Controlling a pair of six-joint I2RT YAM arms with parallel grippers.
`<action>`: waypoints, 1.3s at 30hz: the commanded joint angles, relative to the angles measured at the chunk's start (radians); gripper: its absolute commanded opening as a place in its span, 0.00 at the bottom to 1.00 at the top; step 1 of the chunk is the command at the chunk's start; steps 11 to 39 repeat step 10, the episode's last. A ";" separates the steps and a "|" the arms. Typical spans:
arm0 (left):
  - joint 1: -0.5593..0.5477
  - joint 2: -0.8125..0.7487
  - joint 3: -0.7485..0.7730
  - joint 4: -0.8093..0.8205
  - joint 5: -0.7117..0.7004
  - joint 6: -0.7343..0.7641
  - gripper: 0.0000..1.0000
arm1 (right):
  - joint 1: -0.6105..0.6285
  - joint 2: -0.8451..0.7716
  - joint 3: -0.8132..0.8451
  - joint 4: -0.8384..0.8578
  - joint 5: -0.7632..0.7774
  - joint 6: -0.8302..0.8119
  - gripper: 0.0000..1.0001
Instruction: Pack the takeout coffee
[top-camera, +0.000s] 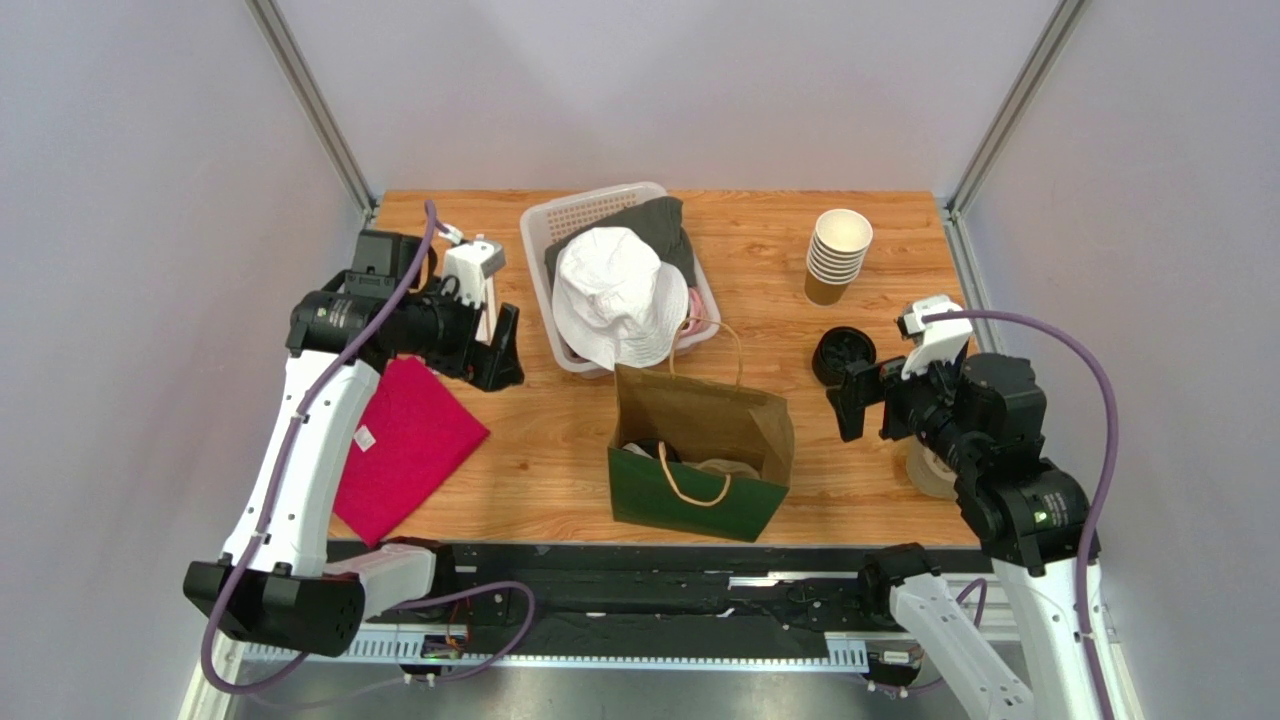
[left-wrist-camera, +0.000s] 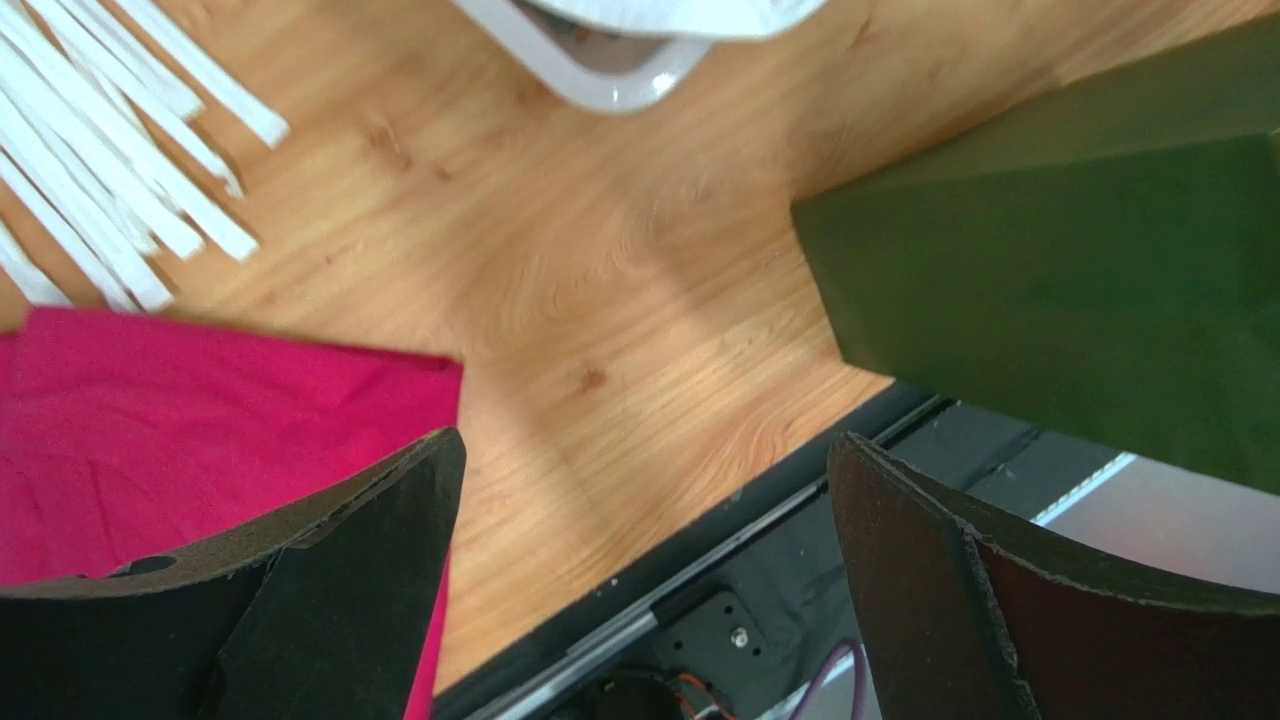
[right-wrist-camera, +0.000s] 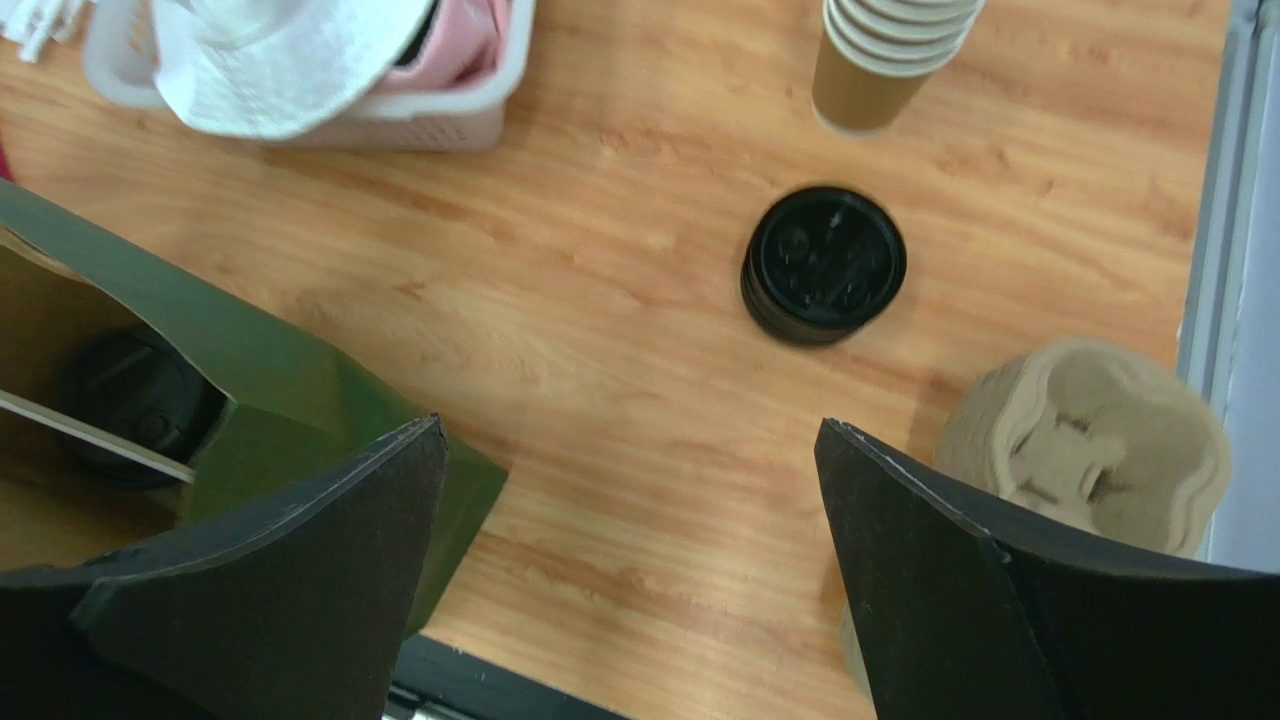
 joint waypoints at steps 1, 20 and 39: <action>0.005 -0.065 -0.070 0.054 -0.052 0.039 0.99 | -0.042 -0.049 -0.043 0.006 0.001 0.046 1.00; 0.005 -0.150 -0.127 0.100 -0.092 0.023 0.99 | -0.111 -0.086 -0.046 0.025 -0.045 0.069 1.00; 0.005 -0.150 -0.127 0.100 -0.092 0.023 0.99 | -0.111 -0.086 -0.046 0.025 -0.045 0.069 1.00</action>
